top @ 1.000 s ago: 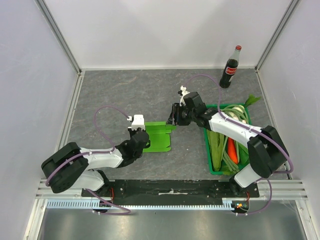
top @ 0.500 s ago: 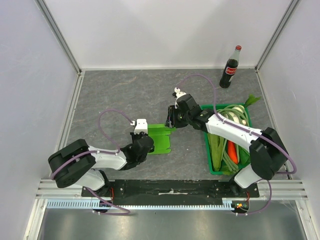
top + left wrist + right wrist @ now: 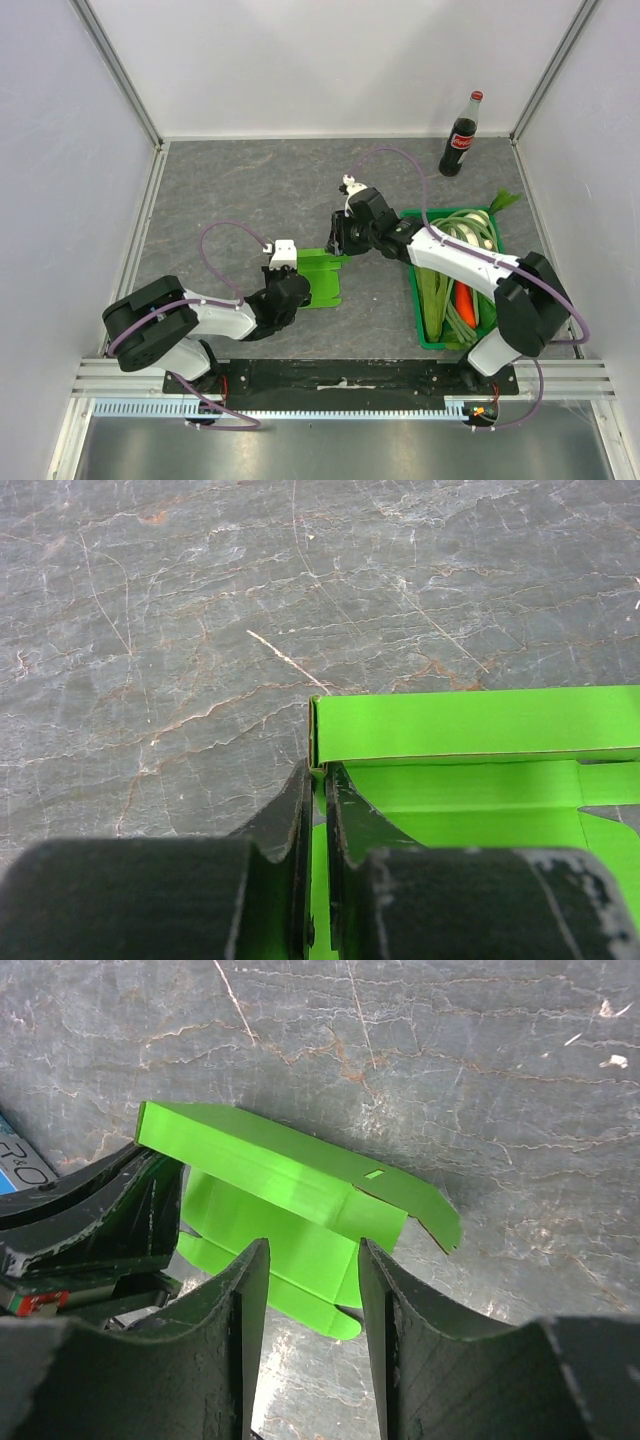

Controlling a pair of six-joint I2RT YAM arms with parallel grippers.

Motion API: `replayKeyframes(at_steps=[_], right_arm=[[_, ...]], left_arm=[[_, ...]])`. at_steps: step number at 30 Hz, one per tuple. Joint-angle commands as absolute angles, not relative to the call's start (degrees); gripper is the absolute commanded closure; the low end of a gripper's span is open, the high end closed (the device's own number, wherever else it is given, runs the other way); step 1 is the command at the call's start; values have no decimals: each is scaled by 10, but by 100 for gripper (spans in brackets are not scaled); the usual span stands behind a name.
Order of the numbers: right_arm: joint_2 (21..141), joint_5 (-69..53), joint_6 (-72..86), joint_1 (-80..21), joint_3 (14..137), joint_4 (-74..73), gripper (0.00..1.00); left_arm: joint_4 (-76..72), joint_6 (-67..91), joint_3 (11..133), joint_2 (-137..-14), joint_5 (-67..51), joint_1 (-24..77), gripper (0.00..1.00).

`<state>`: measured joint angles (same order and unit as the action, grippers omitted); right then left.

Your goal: Fold the paper box

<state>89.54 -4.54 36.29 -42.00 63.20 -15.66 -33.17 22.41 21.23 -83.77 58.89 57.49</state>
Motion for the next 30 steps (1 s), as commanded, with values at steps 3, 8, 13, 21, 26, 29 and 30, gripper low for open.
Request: replayKeyframes(at_steps=[3,8,13,21,26,29,30], right_arm=[[914,-44,378,-420,628,-117,54],[928,-54,390,-419,594,-72,53],[948,-101,429,-415,575,-15,53],[934,-178,531,-379,512,135,50],[929,-219,585,-345,456,231,50],[944,-251,613,-335,443,282,50],[948,-256,615,-335,442,299,50]], left_arm=[[-355,242,218,-838,632,581,98],[-356,248,213,-838,632,582,98],[-356,250,209,-836,632,584,98],[-359,250,209,-838,632,584,98],[-359,247,207,-837,630,584,98],[-361,249,204,-835,629,584,98],[-362,247,203,-834,629,584,98]])
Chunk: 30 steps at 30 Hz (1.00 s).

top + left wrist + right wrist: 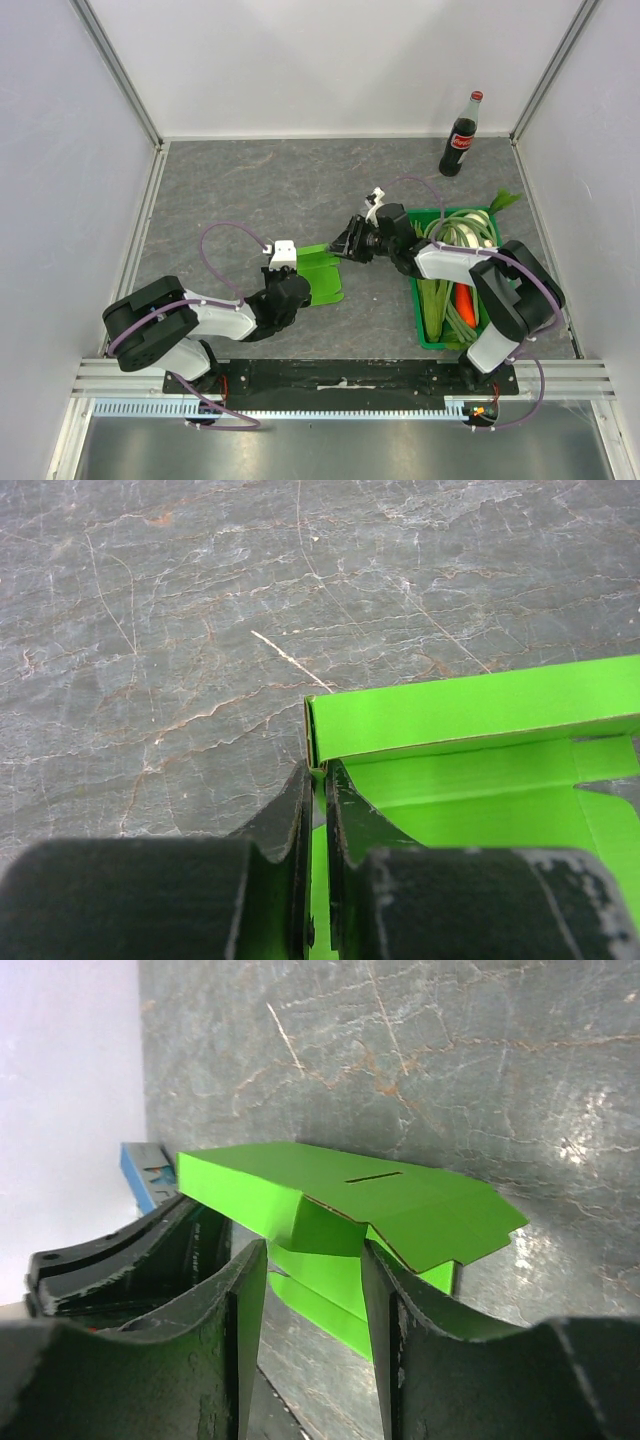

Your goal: Fold the paper box

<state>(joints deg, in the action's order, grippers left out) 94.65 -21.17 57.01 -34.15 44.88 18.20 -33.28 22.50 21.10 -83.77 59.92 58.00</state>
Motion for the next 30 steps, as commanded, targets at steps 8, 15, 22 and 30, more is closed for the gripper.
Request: replayKeyframes(at_steps=[8,15,22,30], right_arm=[[899,-148,451,-338,518,13,41],[863,-151,399,-338,554,-57,36],[915,-189,446,-351,571,-4,45],[950,-208,483,-357,561,77,47]], left_arm=[[-364,239,201,-829,630,584,98],[-365,243,199,-827,635,585,98],[-364,238,202,-829,636,585,98],[-364,237,202,-829,635,586,98]])
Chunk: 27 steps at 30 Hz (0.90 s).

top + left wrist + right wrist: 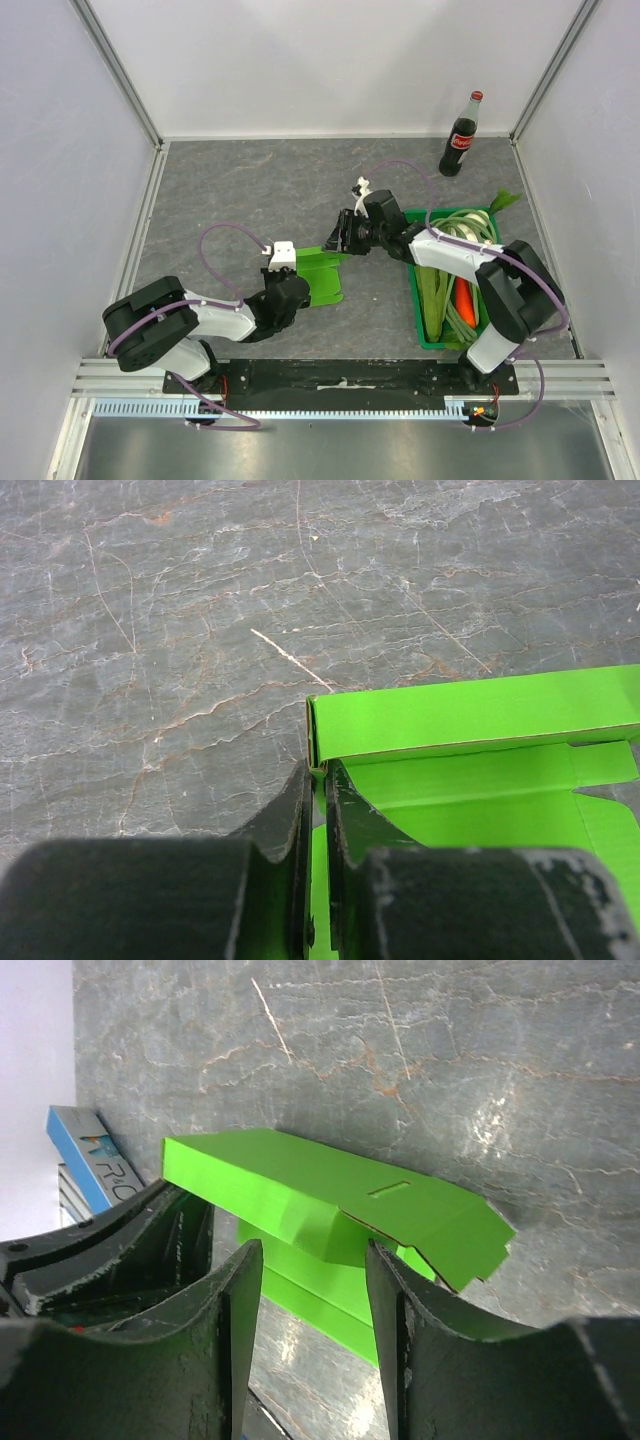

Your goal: Fold the paper box

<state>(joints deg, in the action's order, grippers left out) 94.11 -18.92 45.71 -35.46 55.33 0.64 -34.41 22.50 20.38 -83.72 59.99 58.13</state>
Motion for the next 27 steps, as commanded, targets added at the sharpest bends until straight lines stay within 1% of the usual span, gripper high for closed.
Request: replayKeyframes(at_steps=[1,6,11,14,15,17,19,20,22,23,27], right_arm=[[954,-211,487,-357,562,83,48],[979,-249,548,-358,549,148,51],[991,-270,608,-358,519,227,57],[991,-263,638,-357,498,265,67],[991,-264,649,-357,489,275,74],[998,-264,690,-357,476,315,81],[1009,-265,726,-356,461,344,95],[1013,-265,737,-357,455,376,100],[1024,-261,782,-355,428,427,100],[1027,-260,789,-354,411,478,100],[1038,-267,803,-345,392,518,100]], left_arm=[[-364,237,202,-829,635,586,98],[-364,238,203,-831,635,586,98],[-364,236,203,-831,635,587,98],[-364,237,202,-830,635,587,98],[-364,237,202,-831,635,587,98],[-364,237,202,-830,635,587,98],[-364,239,202,-830,636,587,98],[-364,239,202,-831,636,587,98],[-364,241,201,-831,636,587,98],[-364,242,200,-831,636,587,98],[-364,250,197,-826,643,587,98]])
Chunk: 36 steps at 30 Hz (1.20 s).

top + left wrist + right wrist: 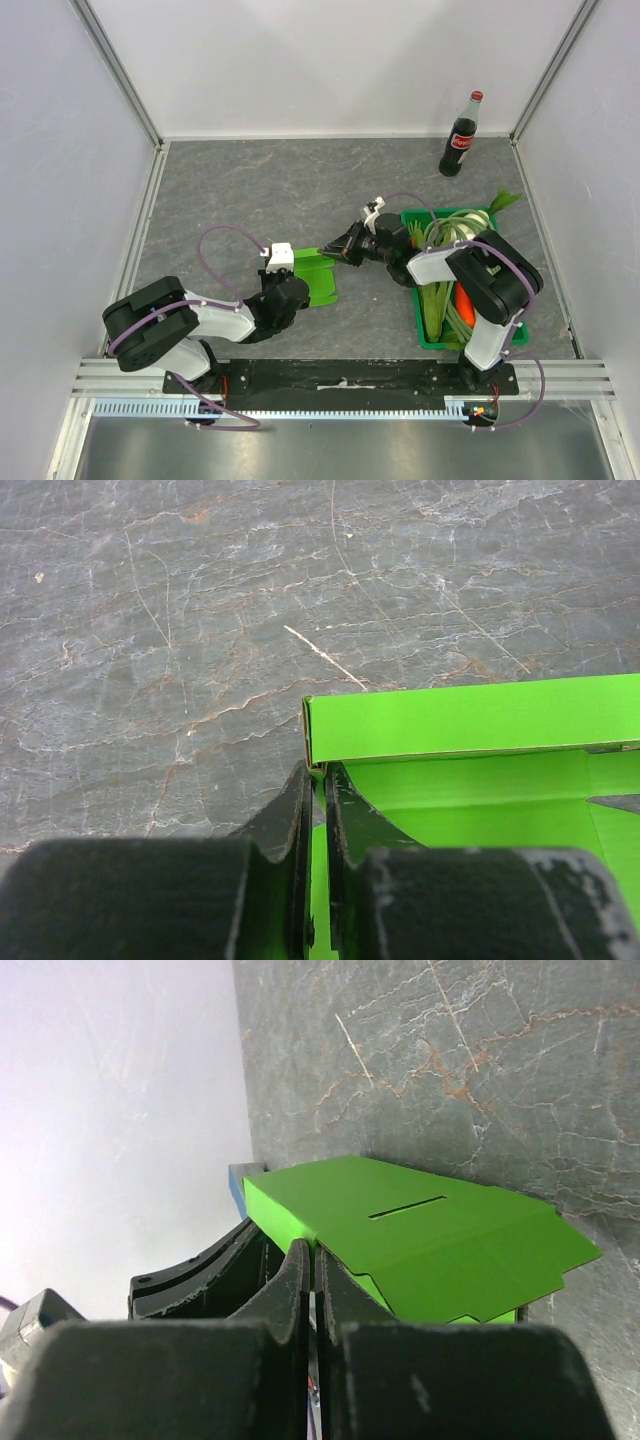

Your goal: Fold the paper box

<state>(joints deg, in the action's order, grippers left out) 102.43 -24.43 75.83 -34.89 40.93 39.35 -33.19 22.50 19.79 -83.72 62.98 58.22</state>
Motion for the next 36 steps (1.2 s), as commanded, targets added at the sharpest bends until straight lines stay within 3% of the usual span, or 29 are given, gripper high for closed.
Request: replayKeyframes(at_steps=[1,4,5,8,12,16,17,20,26,36], right_arm=[[1045,-270,806,-342,387,529,100],[1047,-293,786,-331,383,546,99],[1039,-293,744,-330,388,491,69],[983,-278,630,-330,410,305,49],[893,-190,475,-328,416,133,34],[836,-128,425,-333,394,69,34],[835,-111,412,-351,393,61,43],[859,-49,381,-398,406,62,56],[911,17,406,-424,403,153,66],[973,54,461,-434,381,283,66]], left_arm=[[-363,255,196,-827,646,587,98],[-355,268,198,-829,652,587,98],[-351,272,200,-830,655,587,98],[-325,286,209,-831,659,587,98],[-312,297,212,-831,661,587,98],[-307,301,212,-828,661,587,98],[-307,301,212,-828,660,587,98],[-303,297,214,-825,661,587,98],[-300,291,216,-822,663,587,98],[-297,297,216,-826,661,587,98]])
